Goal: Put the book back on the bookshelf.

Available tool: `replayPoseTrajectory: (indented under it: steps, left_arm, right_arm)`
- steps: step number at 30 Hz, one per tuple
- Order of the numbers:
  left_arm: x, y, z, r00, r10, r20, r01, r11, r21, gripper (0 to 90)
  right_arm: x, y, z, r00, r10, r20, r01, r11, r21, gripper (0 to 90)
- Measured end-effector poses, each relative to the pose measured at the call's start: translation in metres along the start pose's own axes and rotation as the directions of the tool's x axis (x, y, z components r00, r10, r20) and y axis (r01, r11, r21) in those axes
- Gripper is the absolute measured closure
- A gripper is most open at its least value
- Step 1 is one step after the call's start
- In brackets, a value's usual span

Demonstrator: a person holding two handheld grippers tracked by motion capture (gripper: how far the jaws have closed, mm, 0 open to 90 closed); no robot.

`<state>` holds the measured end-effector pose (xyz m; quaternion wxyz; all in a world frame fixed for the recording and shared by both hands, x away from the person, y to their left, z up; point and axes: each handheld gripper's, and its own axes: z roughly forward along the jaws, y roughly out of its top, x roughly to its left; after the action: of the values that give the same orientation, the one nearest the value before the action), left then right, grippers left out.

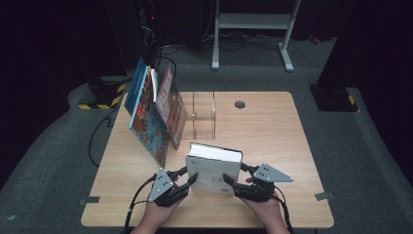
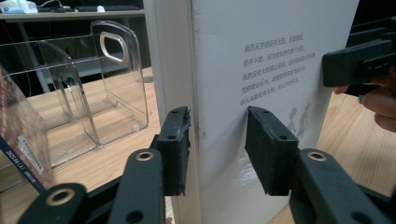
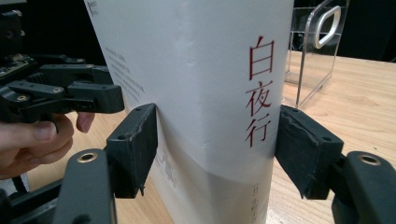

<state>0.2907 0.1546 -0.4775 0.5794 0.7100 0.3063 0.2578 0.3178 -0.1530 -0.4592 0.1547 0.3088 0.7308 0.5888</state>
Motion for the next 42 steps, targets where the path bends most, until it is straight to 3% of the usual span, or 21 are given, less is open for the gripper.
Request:
replayPoseTrajectory:
  steps: [7, 17, 25, 27, 29, 35, 40, 42]
  left_arm:
    - [-0.001, 0.000, -0.002, 0.9996, 0.004, -0.029, -0.004, 1.0000, -0.002, 53.7]
    - [0.001, -0.004, -0.008, 0.9986, 0.009, -0.052, -0.007, 0.9997, 0.022, 49.6]
    - [0.014, -0.003, -0.018, 0.9961, 0.009, -0.088, -0.005, 0.9992, 0.041, 47.0]
    - [0.019, -0.003, -0.022, 0.9935, 0.016, -0.113, -0.009, 0.9981, 0.061, 47.1]
    - [0.025, -0.004, -0.025, 0.9925, -0.022, -0.120, 0.028, 0.9984, 0.048, 46.5]
    - [0.033, -0.005, -0.030, 0.9875, -0.027, -0.155, 0.036, 0.9980, 0.052, 46.4]
    - [0.049, -0.010, -0.034, 0.9780, -0.024, -0.207, 0.049, 0.9921, 0.115, 47.1]
    - [0.059, -0.012, -0.037, 0.9726, -0.043, -0.228, 0.077, 0.9868, 0.142, 46.8]
  right_arm:
    - [-0.002, 0.004, 0.002, 0.9998, 0.009, -0.018, -0.009, 1.000, -0.019, 27.4]
    - [-0.004, 0.012, 0.007, 0.9981, 0.028, -0.055, -0.028, 1.000, 0.005, 21.1]
    - [-0.003, 0.017, 0.010, 0.9962, 0.033, -0.080, -0.033, 0.999, 0.003, 21.4]
    - [-0.003, 0.019, 0.012, 0.9961, 0.039, -0.080, -0.038, 0.999, 0.015, 21.3]
    - [-0.002, 0.019, 0.013, 0.9959, 0.026, -0.087, -0.025, 1.000, 0.007, 22.5]
    - [-0.001, 0.020, 0.013, 0.9955, 0.013, -0.094, -0.013, 1.000, -0.002, 25.1]
    - [-0.002, 0.021, 0.013, 0.9941, 0.015, -0.107, -0.015, 1.000, -0.001, 27.0]
    - [-0.002, 0.021, 0.012, 0.9939, 0.017, -0.109, -0.018, 1.000, 0.000, 27.3]
